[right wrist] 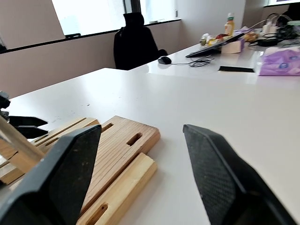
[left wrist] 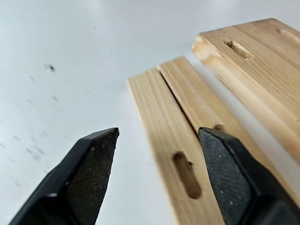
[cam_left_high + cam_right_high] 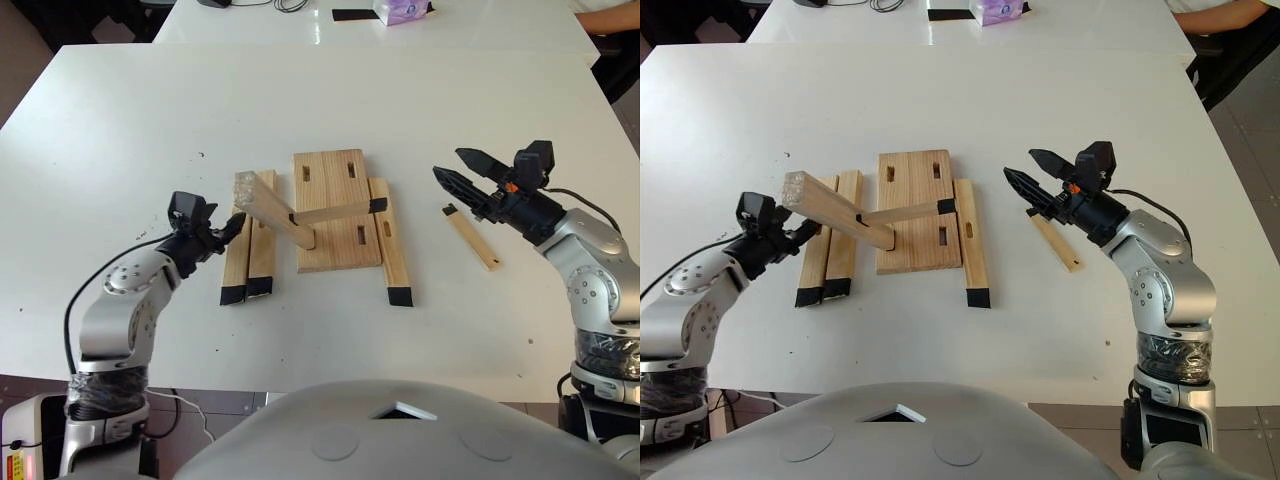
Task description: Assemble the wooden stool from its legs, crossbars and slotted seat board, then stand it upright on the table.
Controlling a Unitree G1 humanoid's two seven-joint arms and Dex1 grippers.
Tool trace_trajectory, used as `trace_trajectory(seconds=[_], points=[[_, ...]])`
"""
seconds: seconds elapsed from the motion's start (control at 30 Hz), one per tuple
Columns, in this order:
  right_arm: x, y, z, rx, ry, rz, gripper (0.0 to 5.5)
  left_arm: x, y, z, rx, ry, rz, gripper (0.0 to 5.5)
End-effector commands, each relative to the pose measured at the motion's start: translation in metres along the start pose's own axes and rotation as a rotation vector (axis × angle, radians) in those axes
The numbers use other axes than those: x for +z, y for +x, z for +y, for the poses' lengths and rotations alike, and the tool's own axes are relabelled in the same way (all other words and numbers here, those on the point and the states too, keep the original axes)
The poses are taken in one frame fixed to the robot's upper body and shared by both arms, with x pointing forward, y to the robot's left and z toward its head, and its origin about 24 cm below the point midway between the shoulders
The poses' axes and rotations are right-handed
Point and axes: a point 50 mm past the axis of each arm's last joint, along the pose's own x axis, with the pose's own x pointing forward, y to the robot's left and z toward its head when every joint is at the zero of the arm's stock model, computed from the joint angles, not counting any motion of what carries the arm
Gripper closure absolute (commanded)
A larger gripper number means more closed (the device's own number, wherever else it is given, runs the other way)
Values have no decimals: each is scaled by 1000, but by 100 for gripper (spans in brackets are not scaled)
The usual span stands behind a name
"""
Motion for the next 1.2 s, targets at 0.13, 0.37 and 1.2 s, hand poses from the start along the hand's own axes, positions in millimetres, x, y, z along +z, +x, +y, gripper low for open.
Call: trace_trajectory(seconds=[0.13,0.37,1.2], points=[[-1,-5,5,-5,37,25,231,-12,-6,-18,55,-17,87,234],[-1,-8,8,-15,54,29,231,-21,-11,-22,71,-12,163,234],[-32,-15,45,-181,176,-70,231,-19,-25,4,27,77,449,281]])
